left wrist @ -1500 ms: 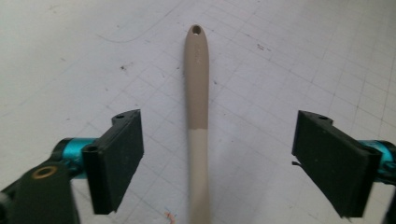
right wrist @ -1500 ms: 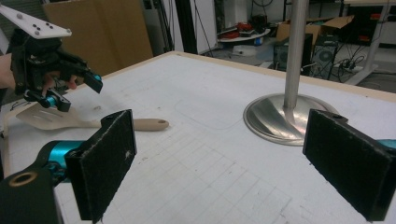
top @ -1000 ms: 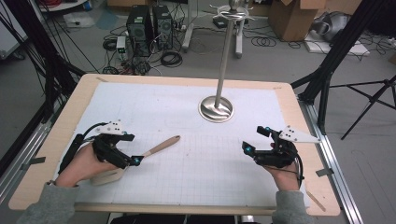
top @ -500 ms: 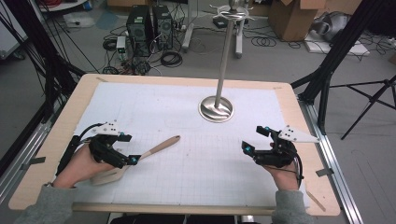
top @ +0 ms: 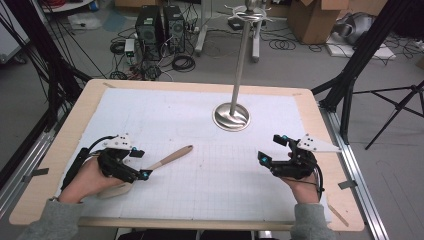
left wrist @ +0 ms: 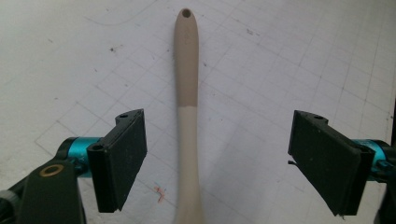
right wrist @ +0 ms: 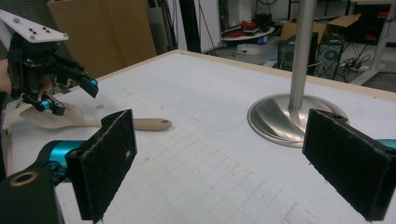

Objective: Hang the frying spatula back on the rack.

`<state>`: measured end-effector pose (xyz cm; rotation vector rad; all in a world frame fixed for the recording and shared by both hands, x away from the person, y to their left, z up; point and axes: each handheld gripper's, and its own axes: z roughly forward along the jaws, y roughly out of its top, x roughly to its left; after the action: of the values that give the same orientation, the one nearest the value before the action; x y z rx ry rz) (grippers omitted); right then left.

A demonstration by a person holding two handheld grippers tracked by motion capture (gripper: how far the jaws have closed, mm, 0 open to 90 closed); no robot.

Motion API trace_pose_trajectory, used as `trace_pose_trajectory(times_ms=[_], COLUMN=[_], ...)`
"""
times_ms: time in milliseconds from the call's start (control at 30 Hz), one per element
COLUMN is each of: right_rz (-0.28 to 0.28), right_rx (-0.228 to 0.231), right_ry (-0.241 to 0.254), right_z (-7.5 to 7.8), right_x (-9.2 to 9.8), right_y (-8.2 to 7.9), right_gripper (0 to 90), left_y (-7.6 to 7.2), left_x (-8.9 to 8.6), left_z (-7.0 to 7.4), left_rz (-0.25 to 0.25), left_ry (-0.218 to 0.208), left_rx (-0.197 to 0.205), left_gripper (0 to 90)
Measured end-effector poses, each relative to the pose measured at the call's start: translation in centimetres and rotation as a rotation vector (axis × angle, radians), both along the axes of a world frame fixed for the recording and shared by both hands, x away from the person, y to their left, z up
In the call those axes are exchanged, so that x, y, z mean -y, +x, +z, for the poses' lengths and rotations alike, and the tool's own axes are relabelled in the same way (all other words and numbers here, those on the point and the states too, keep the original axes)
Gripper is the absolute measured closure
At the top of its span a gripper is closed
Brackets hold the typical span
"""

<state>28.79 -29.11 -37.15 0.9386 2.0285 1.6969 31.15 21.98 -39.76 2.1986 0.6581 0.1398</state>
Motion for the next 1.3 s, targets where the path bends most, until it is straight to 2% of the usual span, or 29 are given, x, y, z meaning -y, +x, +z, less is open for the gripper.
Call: trace_pose_trajectory(times_ms=[367, 533, 667, 800, 1067, 1133, 1300], right_rz=[-0.005, 0.001, 0.003, -0.001, -0.002, 0.000, 0.000], right_rx=[0.000, 0.001, 0.005, 0.005, 0.003, 0.004, 0.001], right_ry=[-0.015, -0.033, -0.028, -0.021, -0.022, -0.023, -0.026], right_z=[0.0, -0.1, 0.0, 0.0, 0.0, 0.0, 0.0], right_x=[0.0, -0.2, -0.2, -0.2, -0.1, -0.1, -0.2], right_y=[0.0, 0.0, 0.1, 0.1, 0.0, 0.0, 0.0], right_gripper=[8.6, 8.6, 8.6, 8.6, 8.6, 8.6, 8.6], left_y=[0.2, 0.2, 0.1, 0.0, 0.2, 0.2, 0.2], left_x=[0.3, 0.5, 0.8, 0.9, 1.2, 1.3, 1.4], left_z=[-0.9, -1.1, -1.5, -1.5, -2.1, -2.2, -2.3], left_rz=[0.007, 0.012, 0.042, 0.056, 0.056, 0.062, 0.055], left_ry=[0.068, 0.097, 0.138, 0.154, 0.210, 0.208, 0.238], left_rx=[-0.022, -0.044, -0.018, -0.012, -0.023, -0.029, -0.037], left_gripper=[31.5, 37.5, 44.8, 50.2, 55.4, 56.5, 60.6])
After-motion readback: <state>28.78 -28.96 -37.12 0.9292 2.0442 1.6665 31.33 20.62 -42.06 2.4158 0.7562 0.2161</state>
